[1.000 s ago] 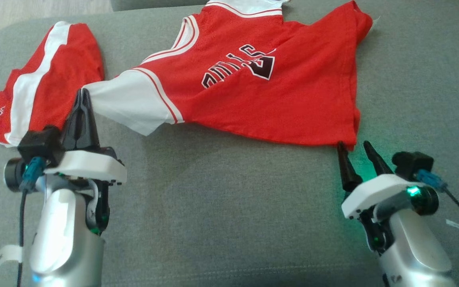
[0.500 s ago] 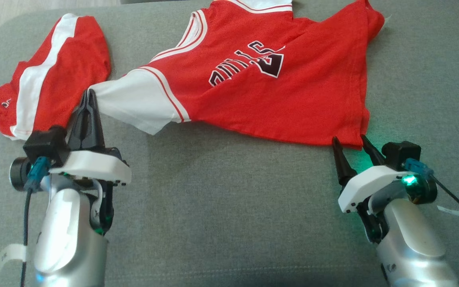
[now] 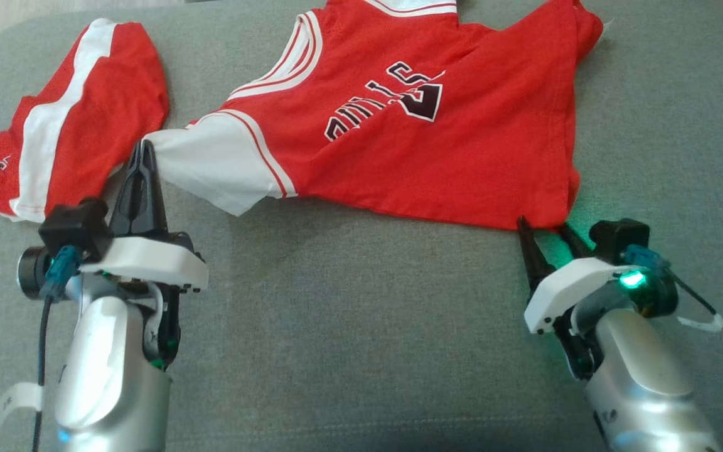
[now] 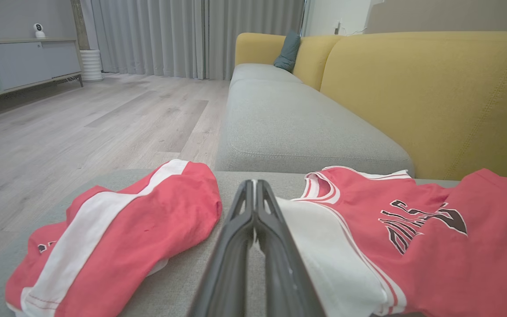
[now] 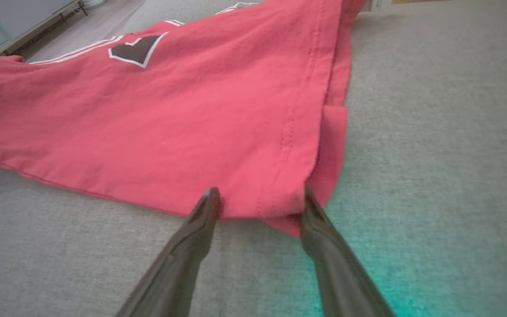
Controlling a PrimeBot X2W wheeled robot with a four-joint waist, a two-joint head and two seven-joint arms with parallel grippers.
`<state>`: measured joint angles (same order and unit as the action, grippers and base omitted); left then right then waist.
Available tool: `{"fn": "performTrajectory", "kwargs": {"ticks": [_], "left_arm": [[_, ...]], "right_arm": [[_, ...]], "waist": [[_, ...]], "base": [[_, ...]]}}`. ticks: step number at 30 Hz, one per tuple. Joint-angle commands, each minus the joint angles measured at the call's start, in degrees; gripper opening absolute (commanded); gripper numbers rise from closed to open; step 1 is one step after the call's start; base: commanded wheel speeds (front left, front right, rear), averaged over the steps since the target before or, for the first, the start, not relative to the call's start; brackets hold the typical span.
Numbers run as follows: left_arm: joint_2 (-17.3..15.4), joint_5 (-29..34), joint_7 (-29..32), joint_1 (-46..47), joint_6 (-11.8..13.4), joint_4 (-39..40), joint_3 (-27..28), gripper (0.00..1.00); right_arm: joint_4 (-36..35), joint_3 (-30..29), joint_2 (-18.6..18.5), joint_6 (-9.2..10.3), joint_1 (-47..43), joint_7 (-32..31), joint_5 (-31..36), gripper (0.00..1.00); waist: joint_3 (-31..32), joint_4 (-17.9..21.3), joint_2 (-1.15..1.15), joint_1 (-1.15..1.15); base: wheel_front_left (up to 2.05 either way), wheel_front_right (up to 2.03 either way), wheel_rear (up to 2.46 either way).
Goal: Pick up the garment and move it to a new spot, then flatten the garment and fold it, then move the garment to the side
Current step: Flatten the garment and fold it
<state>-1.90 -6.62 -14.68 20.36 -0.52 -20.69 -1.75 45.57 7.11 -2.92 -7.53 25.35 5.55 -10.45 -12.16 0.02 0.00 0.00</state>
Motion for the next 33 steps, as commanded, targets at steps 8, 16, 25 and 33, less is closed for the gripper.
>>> {"fn": "performTrajectory", "kwargs": {"ticks": [8,16,25,33], "left_arm": [[-1.03,1.10,-0.31,3.03,-0.29,1.97,1.76,0.00],[-1.55,-0.17,-0.31,6.89,-2.46,6.00,3.16,0.00],[-1.56,-5.50,1.25,17.46,-4.13,10.96,4.43,0.00],[-1.49,-10.24,9.14,21.46,-3.54,19.67,5.31,0.00]], "right_arm": [[-4.51,1.14,0.04,0.04,3.27,3.08,1.59,0.00],[-17.86,0.10,-3.16,0.04,7.90,0.49,4.12,0.00],[-31.35,1.97,-10.08,0.04,14.19,-4.25,-0.30,0.00],[-41.10,1.30,-13.56,0.04,14.70,-10.01,-2.29,0.00]], "waist": [[1.43,0.91,0.00,0.00],[5.14,2.82,0.00,0.00],[11.62,3.61,0.00,0.00],[15.04,3.43,0.00,0.00]], "base": [[0.00,0.00,0.00],[0.00,0.00,0.00],[0.00,0.00,0.00],[0.00,0.00,0.00]]}}
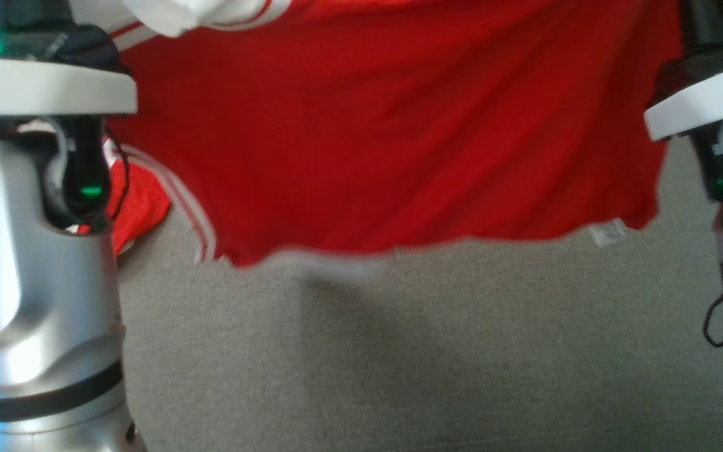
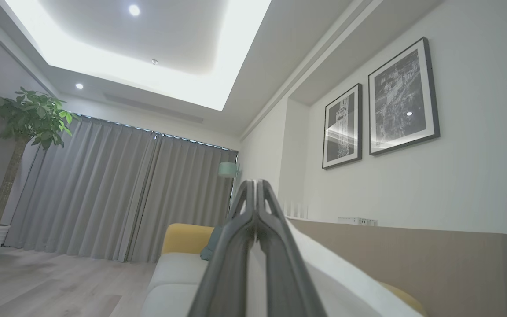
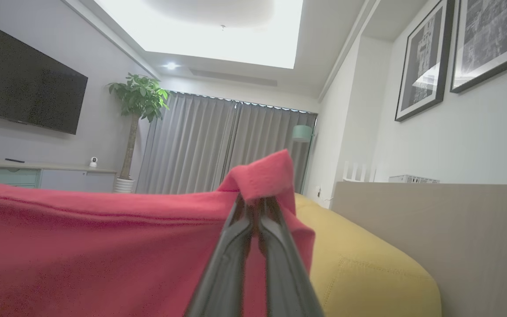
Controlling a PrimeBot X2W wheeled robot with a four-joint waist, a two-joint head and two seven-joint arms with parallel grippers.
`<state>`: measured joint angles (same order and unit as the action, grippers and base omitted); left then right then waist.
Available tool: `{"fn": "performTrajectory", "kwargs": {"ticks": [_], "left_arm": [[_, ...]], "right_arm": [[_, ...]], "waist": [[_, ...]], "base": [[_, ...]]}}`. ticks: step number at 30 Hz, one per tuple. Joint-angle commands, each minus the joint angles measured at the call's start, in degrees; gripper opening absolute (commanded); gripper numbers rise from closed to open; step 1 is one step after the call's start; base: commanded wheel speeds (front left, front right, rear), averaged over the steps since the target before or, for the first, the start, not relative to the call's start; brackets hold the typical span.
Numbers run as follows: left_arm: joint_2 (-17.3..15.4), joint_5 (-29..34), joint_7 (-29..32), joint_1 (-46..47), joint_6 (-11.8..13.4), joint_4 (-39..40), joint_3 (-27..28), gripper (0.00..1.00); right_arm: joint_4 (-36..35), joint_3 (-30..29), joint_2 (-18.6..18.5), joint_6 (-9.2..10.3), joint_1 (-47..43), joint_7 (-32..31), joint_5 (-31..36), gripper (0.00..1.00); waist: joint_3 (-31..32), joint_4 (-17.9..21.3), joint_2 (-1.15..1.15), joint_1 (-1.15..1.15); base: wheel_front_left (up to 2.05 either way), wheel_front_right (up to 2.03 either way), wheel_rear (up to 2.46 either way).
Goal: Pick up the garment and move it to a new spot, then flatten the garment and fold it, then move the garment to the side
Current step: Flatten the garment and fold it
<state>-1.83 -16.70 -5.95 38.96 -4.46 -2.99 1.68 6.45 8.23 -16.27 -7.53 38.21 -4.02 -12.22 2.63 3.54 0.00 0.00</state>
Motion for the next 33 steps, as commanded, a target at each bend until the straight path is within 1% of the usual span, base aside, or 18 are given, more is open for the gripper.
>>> {"fn": "performTrajectory", "kwargs": {"ticks": [1,4,7,9,11,12,15,18,20,22,23,24,26,28,30,33], "left_arm": [[-1.65,-0.55,1.62,2.92,0.56,3.13,2.02,0.00],[-2.20,-1.16,4.76,3.05,0.98,5.93,2.17,0.00],[-3.21,-1.02,7.27,4.08,1.07,6.16,1.87,0.00],[-3.27,-1.97,9.09,5.51,0.96,4.26,1.70,0.00],[-3.55,-2.62,10.49,7.97,0.89,1.33,1.62,0.00],[-3.55,-2.62,10.49,7.97,0.89,1.33,1.62,0.00],[-5.14,-2.32,11.31,14.44,0.57,-4.17,1.36,0.00],[-7.15,-0.90,9.22,22.65,0.10,-11.44,0.85,0.00],[-8.26,0.41,6.87,28.97,-0.14,-16.70,0.15,0.00],[-8.69,1.36,3.58,35.55,0.27,-21.67,0.00,0.00],[-8.76,2.05,-0.33,41.74,1.04,-26.08,0.12,0.00],[-8.62,2.16,-2.42,44.28,1.31,-28.22,0.23,0.00],[-8.23,1.96,-5.68,48.12,1.37,-32.27,0.46,0.00],[-7.81,2.06,-7.46,50.12,0.93,-35.50,0.14,0.00],[-7.54,2.40,-8.35,50.58,0.02,-37.81,-0.73,0.00],[-6.90,2.87,-8.87,48.90,-1.24,-39.87,-2.34,0.00]], "right_arm": [[-3.26,-0.21,-0.35,0.04,1.44,-1.58,-0.78,0.00],[-6.27,-1.28,-0.20,0.04,0.15,-5.66,-2.02,0.00],[-7.02,-1.75,0.11,0.04,-0.16,-9.14,-3.20,0.00],[-5.68,-2.08,1.15,0.04,0.61,-10.75,-4.70,0.00],[-3.42,-1.63,1.53,0.04,2.78,-11.89,-5.34,0.00],[-3.42,-1.63,1.53,0.04,2.78,-11.89,-5.34,0.00],[1.65,-0.80,2.65,0.04,9.51,-12.11,-5.91,0.00],[9.29,-0.36,4.23,0.04,18.74,-9.51,-5.96,0.00],[14.77,0.16,4.52,0.04,25.72,-6.03,-5.16,0.00],[20.35,0.67,4.37,0.04,32.34,-1.53,-3.67,0.00],[25.56,0.54,4.25,0.04,38.32,3.46,-1.99,0.00],[27.96,0.71,4.33,0.04,40.71,5.98,-1.43,0.00],[32.47,1.11,4.40,0.04,44.18,10.52,-0.42,0.00],[36.63,1.62,4.84,0.04,45.98,14.09,-0.42,0.00],[40.20,2.60,5.12,0.04,46.53,15.96,-0.81,0.00],[44.48,3.91,5.31,0.04,45.45,17.38,-2.44,0.00]], "waist": [[0.36,-0.14,0.00,0.00],[0.25,-0.27,0.00,0.00],[-0.82,-0.22,0.00,0.00],[-2.06,-0.11,0.00,0.00],[-4.35,0.04,0.00,0.00],[-4.35,0.04,0.00,0.00],[-10.31,0.55,0.00,0.00],[-15.91,0.85,0.00,0.00],[-19.18,0.79,0.00,0.00],[-21.69,0.54,0.00,0.00],[-23.64,0.11,0.00,0.00],[-24.20,-0.14,0.00,0.00],[-24.91,-0.57,0.00,0.00],[-25.25,-1.05,0.00,0.00],[-25.86,-1.50,0.00,0.00],[-27.02,-2.53,0.00,0.00]], "base": [[0.00,0.00,0.00],[0.00,0.00,0.00],[0.00,0.00,0.00],[0.00,0.00,0.00],[0.00,0.00,0.00],[0.00,0.00,0.00],[0.00,0.00,0.00],[0.00,0.00,0.00],[0.00,0.00,0.00],[0.00,0.00,0.00],[0.00,0.00,0.00],[0.00,0.00,0.00],[0.00,0.00,0.00],[0.00,0.00,0.00],[0.00,0.00,0.00],[0.00,0.00,0.00]]}}
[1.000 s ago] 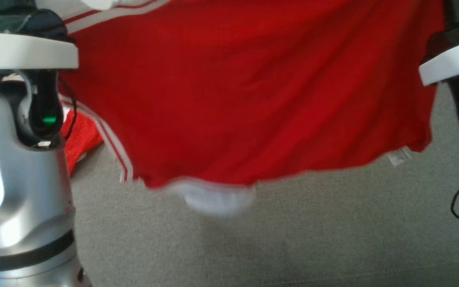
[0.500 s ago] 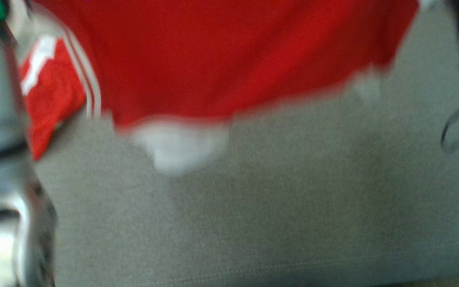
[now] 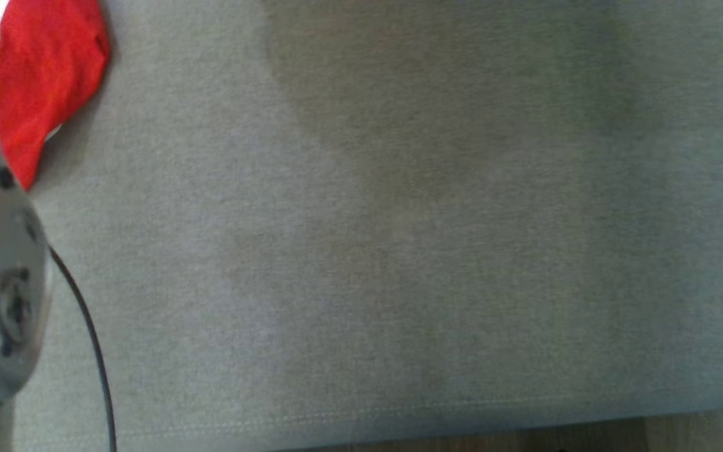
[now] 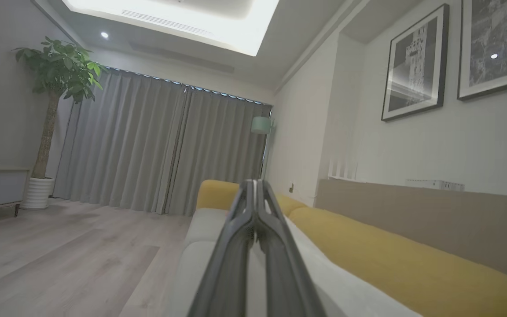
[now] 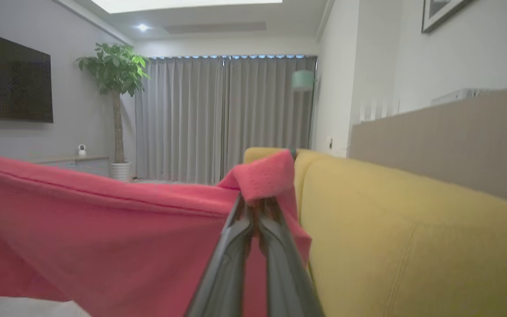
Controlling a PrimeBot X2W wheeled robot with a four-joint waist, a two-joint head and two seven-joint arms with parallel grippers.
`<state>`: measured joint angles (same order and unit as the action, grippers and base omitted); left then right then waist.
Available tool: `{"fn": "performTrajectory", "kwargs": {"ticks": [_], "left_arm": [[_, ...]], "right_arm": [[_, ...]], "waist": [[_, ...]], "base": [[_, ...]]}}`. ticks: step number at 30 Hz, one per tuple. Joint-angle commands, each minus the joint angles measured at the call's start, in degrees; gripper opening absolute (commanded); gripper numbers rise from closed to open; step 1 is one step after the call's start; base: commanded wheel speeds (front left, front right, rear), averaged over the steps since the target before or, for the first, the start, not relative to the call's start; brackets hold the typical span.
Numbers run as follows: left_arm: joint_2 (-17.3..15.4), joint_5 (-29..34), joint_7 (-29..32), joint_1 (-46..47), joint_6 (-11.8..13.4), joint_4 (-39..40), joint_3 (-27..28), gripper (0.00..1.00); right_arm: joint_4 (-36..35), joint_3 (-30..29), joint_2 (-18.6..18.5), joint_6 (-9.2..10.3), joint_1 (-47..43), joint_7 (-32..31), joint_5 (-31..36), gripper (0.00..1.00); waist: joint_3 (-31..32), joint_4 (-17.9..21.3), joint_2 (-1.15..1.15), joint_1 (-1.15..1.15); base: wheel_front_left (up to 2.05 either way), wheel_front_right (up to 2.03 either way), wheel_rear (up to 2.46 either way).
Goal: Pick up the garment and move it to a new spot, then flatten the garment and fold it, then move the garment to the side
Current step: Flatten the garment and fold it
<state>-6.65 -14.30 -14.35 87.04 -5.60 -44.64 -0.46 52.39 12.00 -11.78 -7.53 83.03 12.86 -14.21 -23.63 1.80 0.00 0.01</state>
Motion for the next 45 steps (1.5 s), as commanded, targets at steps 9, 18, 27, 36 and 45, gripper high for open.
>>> {"fn": "performTrajectory", "kwargs": {"ticks": [9,18,27,36,45], "left_arm": [[-0.84,-0.03,-0.63,-16.42,-1.71,1.40,-3.70,0.00],[-4.36,-4.06,-0.64,-36.72,-1.87,1.24,-12.25,0.00],[-11.42,-10.89,0.47,-48.36,-1.88,5.08,-23.06,0.00],[-18.63,-16.87,5.32,-55.47,-1.88,13.77,-30.06,0.00],[-26.52,-24.90,13.62,-62.06,-1.89,25.79,-38.26,0.00]], "right_arm": [[7.90,5.26,0.29,0.04,-11.17,1.44,-7.33,0.00],[8.41,15.36,-2.51,0.04,-24.45,-5.50,-16.50,0.00],[3.59,24.21,-8.06,0.04,-32.04,-10.95,-22.62,0.00],[-0.53,32.97,-14.24,0.04,-37.72,-16.11,-26.96,0.00],[-6.08,40.68,-20.07,0.04,-42.28,-22.80,-32.96,0.00]], "waist": [[-0.47,-3.72,0.00,-0.01],[6.59,-4.93,0.00,-0.01],[11.92,-5.31,0.00,-0.01],[16.07,-6.12,0.00,-0.01],[19.42,-5.38,0.00,-0.01]], "base": [[0.00,0.00,0.00],[0.00,0.00,0.00],[0.00,0.00,0.00],[0.00,0.00,0.00],[0.00,0.00,0.00]]}}
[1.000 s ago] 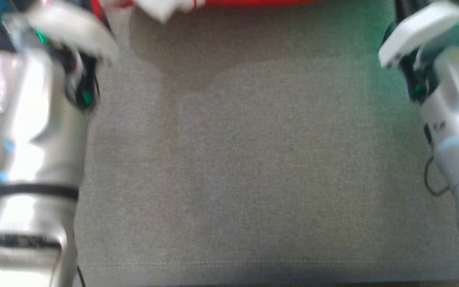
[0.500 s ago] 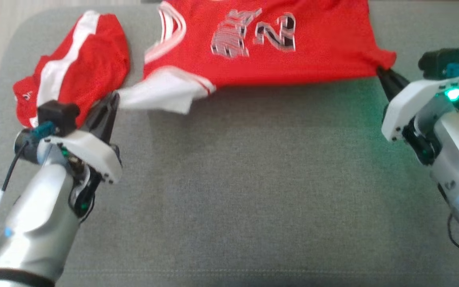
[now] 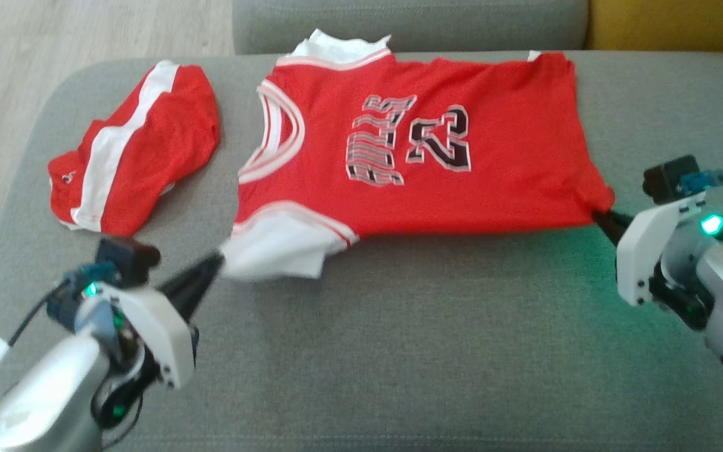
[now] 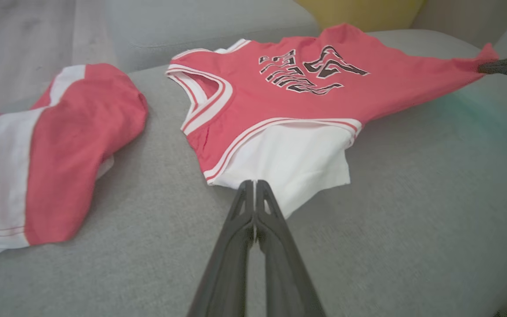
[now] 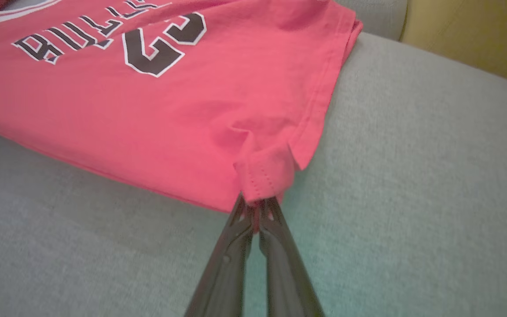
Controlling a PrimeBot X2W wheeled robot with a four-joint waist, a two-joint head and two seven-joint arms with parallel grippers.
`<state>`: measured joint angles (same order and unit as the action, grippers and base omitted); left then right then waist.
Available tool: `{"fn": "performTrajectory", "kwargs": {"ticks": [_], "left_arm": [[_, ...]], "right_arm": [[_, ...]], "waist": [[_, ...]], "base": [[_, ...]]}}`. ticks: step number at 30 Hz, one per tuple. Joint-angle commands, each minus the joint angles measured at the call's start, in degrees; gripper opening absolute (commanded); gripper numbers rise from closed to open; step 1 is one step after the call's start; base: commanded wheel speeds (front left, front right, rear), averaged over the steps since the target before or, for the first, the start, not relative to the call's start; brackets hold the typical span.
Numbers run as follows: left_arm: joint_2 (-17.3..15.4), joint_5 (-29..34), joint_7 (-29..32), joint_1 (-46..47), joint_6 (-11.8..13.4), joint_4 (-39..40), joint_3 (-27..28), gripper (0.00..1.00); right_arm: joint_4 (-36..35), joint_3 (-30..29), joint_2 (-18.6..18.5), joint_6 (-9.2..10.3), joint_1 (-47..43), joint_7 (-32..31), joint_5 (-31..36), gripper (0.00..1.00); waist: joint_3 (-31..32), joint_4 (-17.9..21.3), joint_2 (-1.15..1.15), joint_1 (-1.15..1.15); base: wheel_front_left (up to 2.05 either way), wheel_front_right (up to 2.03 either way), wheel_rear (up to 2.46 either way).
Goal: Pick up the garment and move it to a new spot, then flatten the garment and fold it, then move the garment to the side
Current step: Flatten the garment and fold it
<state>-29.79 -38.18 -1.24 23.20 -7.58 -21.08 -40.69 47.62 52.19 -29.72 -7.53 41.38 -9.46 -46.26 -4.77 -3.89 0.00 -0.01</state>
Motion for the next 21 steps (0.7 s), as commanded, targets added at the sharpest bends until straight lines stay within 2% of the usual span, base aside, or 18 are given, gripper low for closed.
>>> {"fn": "performTrajectory", "kwargs": {"ticks": [1,11,17,21], "left_arm": [[-4.37,-2.19,1.46,1.12,0.09,3.68,1.01,0.00],[-13.82,-14.75,10.71,-4.47,0.09,15.71,-4.71,0.00],[-19.32,-21.95,15.75,-7.23,0.09,22.80,-6.22,0.00],[-21.86,-25.32,17.51,-8.51,0.09,26.12,-6.23,0.00]], "right_arm": [[-2.07,1.28,-2.81,0.04,-1.03,-1.53,-1.79,0.00],[-10.26,8.87,-10.14,0.04,-4.96,-13.50,-10.69,0.00],[-14.17,10.93,-13.83,0.04,-6.75,-21.62,-16.23,0.00],[-16.45,11.36,-16.14,0.04,-8.33,-27.38,-19.40,0.00]], "waist": [[0.95,0.47,0.00,0.01],[5.55,2.15,0.00,0.01],[7.09,3.06,0.00,0.01],[7.48,3.40,0.00,0.01]], "base": [[0.00,0.00,0.00],[0.00,0.00,0.00],[0.00,0.00,0.00],[0.00,0.00,0.00]]}}
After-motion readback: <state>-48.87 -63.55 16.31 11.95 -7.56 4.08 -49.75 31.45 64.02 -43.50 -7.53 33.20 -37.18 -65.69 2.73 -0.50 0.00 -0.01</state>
